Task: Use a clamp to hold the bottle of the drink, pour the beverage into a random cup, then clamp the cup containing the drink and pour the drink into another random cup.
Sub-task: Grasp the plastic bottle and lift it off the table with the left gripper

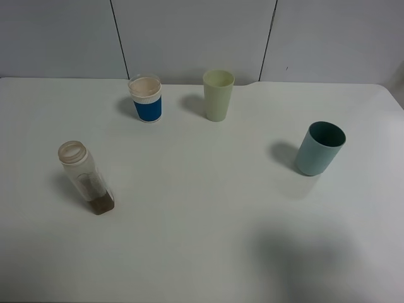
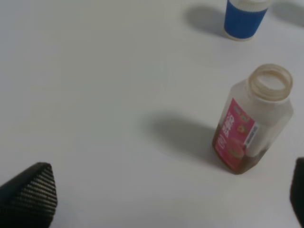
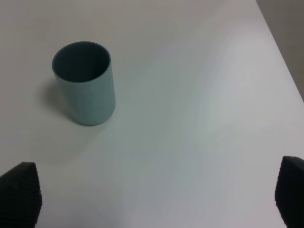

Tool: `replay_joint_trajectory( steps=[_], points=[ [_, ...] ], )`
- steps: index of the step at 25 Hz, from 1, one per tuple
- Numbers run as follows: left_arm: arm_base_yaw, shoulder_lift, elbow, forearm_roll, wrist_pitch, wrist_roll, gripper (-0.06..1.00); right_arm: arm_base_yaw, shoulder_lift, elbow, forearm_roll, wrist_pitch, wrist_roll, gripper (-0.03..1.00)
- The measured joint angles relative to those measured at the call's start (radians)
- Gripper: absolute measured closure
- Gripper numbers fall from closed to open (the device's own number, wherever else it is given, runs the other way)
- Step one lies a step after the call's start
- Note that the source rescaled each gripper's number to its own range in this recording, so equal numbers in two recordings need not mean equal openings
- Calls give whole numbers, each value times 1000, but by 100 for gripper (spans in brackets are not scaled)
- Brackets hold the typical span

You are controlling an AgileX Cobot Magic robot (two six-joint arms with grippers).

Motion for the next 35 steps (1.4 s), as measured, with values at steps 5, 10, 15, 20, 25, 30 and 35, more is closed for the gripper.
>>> replay_joint_trajectory(
  steps=[5, 10, 15, 20, 25, 30, 35],
  points=[
    [0, 0, 0, 0, 0, 0, -5, 0, 0, 0, 0, 0, 0, 0],
    [0, 0, 0, 0, 0, 0, -5, 0, 0, 0, 0, 0, 0, 0],
    [0, 0, 0, 0, 0, 0, -5, 0, 0, 0, 0, 0, 0, 0],
    [0, 0, 0, -11, 0, 0, -5, 0, 0, 0, 0, 0, 0, 0],
    [0, 27, -1, -64, -1, -2, -5, 0, 0, 0, 0, 0, 0, 0],
    [0, 183, -43, -72, 1, -9, -5, 0, 0, 0, 0, 0, 0, 0],
    [0, 356, -99, -87, 1, -31, -5, 0, 0, 0, 0, 0, 0, 0]
  ],
)
